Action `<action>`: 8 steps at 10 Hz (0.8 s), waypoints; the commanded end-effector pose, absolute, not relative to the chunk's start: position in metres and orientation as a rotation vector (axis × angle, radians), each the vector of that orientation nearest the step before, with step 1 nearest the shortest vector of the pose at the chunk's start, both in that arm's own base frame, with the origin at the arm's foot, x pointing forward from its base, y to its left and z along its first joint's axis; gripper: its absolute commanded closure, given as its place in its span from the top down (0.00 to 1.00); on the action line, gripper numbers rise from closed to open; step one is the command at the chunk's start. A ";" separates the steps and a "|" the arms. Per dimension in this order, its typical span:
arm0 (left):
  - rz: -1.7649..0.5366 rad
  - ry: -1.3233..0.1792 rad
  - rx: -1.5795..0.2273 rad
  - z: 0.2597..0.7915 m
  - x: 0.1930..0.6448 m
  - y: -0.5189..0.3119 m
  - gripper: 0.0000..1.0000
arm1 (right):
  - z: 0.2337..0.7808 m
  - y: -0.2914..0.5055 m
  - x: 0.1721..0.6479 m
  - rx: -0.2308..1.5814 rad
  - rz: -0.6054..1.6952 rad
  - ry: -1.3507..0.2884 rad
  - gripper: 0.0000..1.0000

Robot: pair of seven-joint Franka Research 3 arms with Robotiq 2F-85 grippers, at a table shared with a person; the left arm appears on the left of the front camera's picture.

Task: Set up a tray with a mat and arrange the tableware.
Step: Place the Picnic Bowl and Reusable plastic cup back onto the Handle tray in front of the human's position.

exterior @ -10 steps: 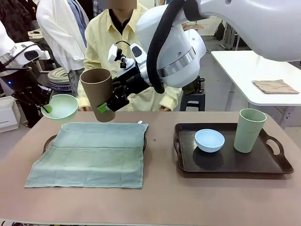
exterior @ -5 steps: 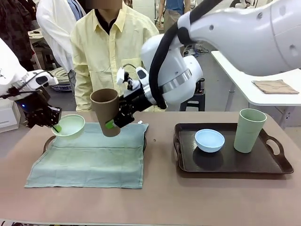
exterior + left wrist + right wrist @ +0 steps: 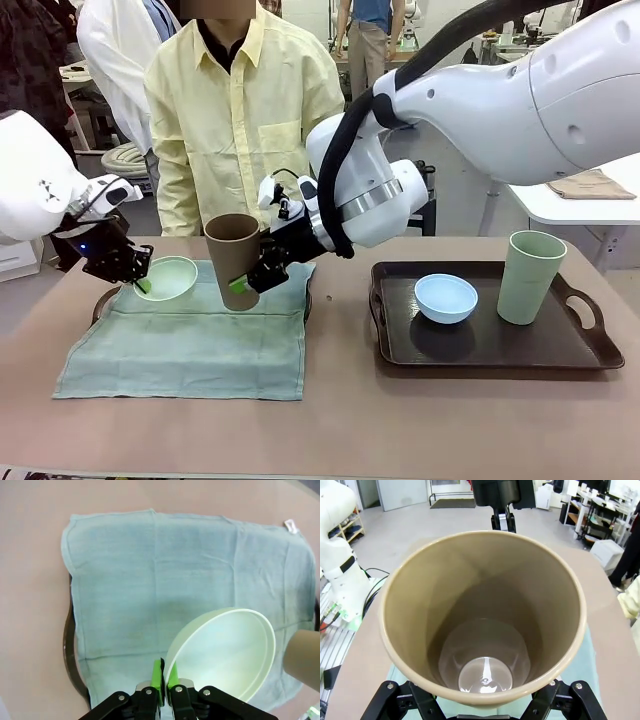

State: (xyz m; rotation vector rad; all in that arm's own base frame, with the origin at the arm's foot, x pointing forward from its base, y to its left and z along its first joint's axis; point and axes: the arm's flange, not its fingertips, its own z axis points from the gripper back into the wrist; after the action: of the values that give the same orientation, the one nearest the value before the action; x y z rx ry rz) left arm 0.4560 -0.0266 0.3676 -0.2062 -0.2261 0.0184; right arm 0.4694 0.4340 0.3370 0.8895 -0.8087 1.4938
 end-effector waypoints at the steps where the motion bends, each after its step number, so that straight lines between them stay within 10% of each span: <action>1: -0.008 -0.268 -0.230 0.366 0.466 -0.028 0.04 | 0.332 0.437 0.469 0.873 1.486 -0.867 0.83; 8: 0.003 -0.229 -0.198 0.364 0.463 -0.032 0.04 | 0.327 0.433 0.472 0.872 1.487 -0.803 0.83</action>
State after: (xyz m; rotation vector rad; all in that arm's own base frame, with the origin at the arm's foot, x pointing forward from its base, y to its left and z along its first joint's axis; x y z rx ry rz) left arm 0.4633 -0.0320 0.3644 -0.1981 -0.2295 0.0042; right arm 0.4712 0.4331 0.3269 0.8740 -0.8020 1.4884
